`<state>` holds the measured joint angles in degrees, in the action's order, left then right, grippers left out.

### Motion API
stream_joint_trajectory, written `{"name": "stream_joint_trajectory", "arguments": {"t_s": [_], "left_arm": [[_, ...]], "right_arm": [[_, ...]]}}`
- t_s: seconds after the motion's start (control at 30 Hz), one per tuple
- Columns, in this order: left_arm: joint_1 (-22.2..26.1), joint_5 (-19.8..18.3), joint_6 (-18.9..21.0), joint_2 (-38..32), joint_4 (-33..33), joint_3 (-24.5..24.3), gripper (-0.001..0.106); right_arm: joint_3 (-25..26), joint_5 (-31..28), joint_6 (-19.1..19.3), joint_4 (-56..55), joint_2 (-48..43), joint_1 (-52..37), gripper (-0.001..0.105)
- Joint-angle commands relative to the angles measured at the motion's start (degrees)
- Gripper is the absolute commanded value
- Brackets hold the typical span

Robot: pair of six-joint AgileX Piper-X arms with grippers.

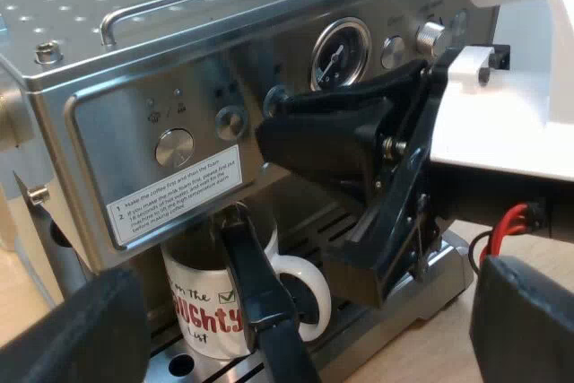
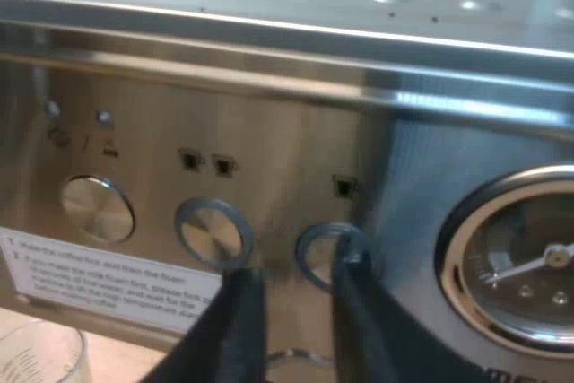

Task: Place mug into machine

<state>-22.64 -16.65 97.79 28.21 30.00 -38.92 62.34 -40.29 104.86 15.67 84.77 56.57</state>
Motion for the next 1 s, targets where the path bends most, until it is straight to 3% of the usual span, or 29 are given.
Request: {"name": "stream_joint_trajectory", "arguments": {"t_s": [0.03, 0.37, 0.67, 0.9, 1.0], "left_arm": [[-0.2, -0.3, 0.1, 0.0, -0.7, -0.2, 0.079], [-0.2, -0.3, 0.1, -5.6, -0.7, -0.2, 0.079], [-0.2, -0.4, 2.3, -10.3, 0.5, -2.4, 0.079], [-0.2, -0.4, 4.0, -6.2, 0.5, -6.2, 0.079], [-0.2, -0.4, 4.0, -4.1, 0.5, -6.5, 0.079]], "right_arm": [[0.3, -0.5, 0.3, 0.3, -2.0, -0.7, 0.064], [0.2, 0.6, 0.3, -21.0, -11.4, 3.3, 0.065], [0.2, 1.9, -0.8, -31.4, -21.7, 6.9, 0.064], [0.2, 4.3, -2.4, -37.3, -27.6, 1.4, 0.064], [0.2, 11.8, -3.7, -41.4, -31.0, -6.0, 0.064]]}}
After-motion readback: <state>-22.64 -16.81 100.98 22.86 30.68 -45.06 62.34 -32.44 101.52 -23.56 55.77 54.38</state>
